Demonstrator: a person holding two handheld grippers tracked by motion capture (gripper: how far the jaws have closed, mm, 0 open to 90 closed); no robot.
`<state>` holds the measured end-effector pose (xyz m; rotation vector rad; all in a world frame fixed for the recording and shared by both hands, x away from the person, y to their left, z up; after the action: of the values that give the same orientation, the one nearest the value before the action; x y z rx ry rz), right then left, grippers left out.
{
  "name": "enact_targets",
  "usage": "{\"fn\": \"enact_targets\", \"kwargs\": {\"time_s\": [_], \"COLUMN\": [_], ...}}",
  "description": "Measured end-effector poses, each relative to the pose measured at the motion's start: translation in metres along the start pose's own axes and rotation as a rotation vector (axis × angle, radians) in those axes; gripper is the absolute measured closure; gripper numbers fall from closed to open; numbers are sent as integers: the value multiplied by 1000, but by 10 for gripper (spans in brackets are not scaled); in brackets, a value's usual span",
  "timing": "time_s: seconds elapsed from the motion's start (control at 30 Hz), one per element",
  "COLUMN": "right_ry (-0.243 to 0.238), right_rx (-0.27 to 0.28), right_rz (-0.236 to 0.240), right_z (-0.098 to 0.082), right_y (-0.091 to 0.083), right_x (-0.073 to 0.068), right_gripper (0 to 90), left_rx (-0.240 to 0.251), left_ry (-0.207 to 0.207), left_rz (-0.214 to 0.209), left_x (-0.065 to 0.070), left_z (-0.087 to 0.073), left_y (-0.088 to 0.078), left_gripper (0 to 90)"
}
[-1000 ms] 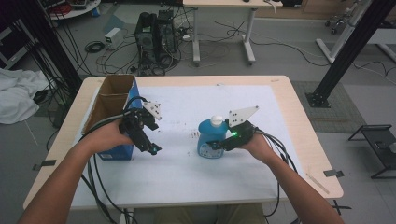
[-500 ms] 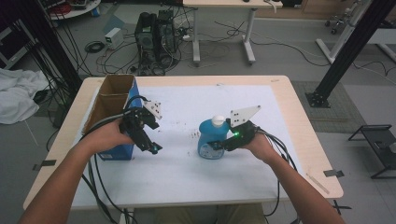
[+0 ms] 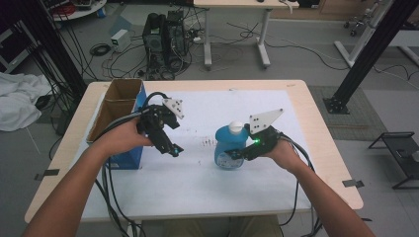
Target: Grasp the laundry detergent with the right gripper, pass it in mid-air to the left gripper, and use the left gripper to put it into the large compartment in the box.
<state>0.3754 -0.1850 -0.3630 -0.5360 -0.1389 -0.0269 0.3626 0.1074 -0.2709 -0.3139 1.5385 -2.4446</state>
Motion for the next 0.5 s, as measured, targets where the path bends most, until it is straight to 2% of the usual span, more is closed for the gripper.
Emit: {"fn": "enact_targets", "kwargs": {"time_s": [0.03,0.07,0.17,0.2,0.23,0.27,0.3,0.4,0.43,0.47,0.5], "right_ry": [0,4,13,21,2,1,5,-4,5,-5,12], "right_rx": [-1,-9,-4,-9,-11,-3,-13,-11,-15,-12,-21], "right_rz": [5,6,6,9,8,10,14,20,24,22,29], "right_z": [1,2,4,6,7,8,9,13,13,14,15], "right_y": [0,-1,-1,-1,-2,-2,-3,-4,-4,-4,-4], "right_x": [0,-1,-3,-4,-2,-2,-2,-2,-3,-3,-4], "right_gripper": [450,450,450,450,450,451,451,451,451,451,451], "left_rx": [12,-2,-1,-9,-9,-12,-12,-4,-5,-7,-8], "left_ry": [-11,1,15,29,29,43,43,64,71,76,79], "left_rz": [3,-3,-6,-12,-12,-14,-14,-20,-21,-24,-24], "left_x": [2,3,5,7,7,8,8,12,14,15,16], "left_z": [4,8,17,26,26,34,34,49,52,55,59], "left_y": [0,-1,-2,-3,-3,-5,-5,-8,-8,-8,-8], "left_gripper": [145,145,144,145,145,145,144,144,144,144,144]}}
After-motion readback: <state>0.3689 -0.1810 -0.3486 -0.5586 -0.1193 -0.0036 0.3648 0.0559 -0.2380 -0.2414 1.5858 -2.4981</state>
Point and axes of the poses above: each handheld gripper's, and its own axes: y roughly forward along the jaws, z roughly out of its top, x roughly to its right, the point moved 1 cm from there along y, roughly forward along the jaws, and after that the axes turned 8 degrees about -y, right-handed, at the moved point
